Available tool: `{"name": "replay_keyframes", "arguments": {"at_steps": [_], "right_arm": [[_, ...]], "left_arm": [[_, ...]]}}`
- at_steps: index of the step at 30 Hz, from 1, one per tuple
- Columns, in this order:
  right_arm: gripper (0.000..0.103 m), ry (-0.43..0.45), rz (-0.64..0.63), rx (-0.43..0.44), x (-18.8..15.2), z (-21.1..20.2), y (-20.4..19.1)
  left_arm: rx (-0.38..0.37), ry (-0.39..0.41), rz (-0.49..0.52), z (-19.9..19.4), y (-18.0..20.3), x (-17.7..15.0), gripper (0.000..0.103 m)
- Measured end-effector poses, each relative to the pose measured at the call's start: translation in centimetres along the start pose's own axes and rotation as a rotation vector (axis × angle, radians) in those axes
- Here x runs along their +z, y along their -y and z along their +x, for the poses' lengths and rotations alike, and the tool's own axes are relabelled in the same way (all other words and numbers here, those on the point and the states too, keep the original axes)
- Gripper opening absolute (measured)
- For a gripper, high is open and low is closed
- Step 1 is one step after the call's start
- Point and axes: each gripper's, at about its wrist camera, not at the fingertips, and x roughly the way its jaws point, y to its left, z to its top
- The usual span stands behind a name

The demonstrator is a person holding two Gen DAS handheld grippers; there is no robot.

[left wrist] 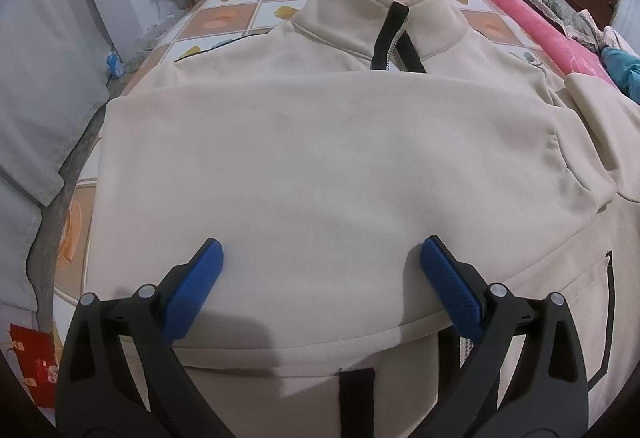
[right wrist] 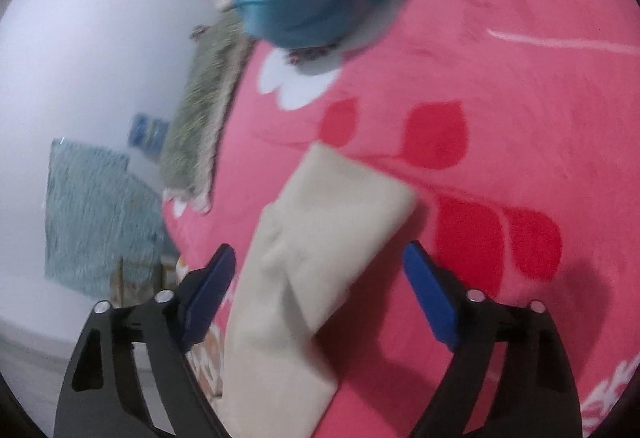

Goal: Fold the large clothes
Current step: 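Reach the right tool to the cream sleeve end on the pink blanket and grasp it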

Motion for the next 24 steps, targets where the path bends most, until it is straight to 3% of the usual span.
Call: {"name": "replay_keyframes", "arguments": {"at_steps": [5,11,24], "right_arm": [[0.076,0.01,0.095,0.023,0.7,1.6,1.9],[0.065,0.035,0.056,-0.046,1.0,2.3,0.9],[0.02,0.059,-0.051,-0.154,1.2,2.4,0.5]], "left_arm": [[-0.001,-0.002,0.0,0.0,0.0,0.0,0.097],[-0.005,0.005,0.008,0.0,-0.1,0.0,0.097],[-0.005,0.006,0.009,0.0,0.0,0.0,0.097]]}}
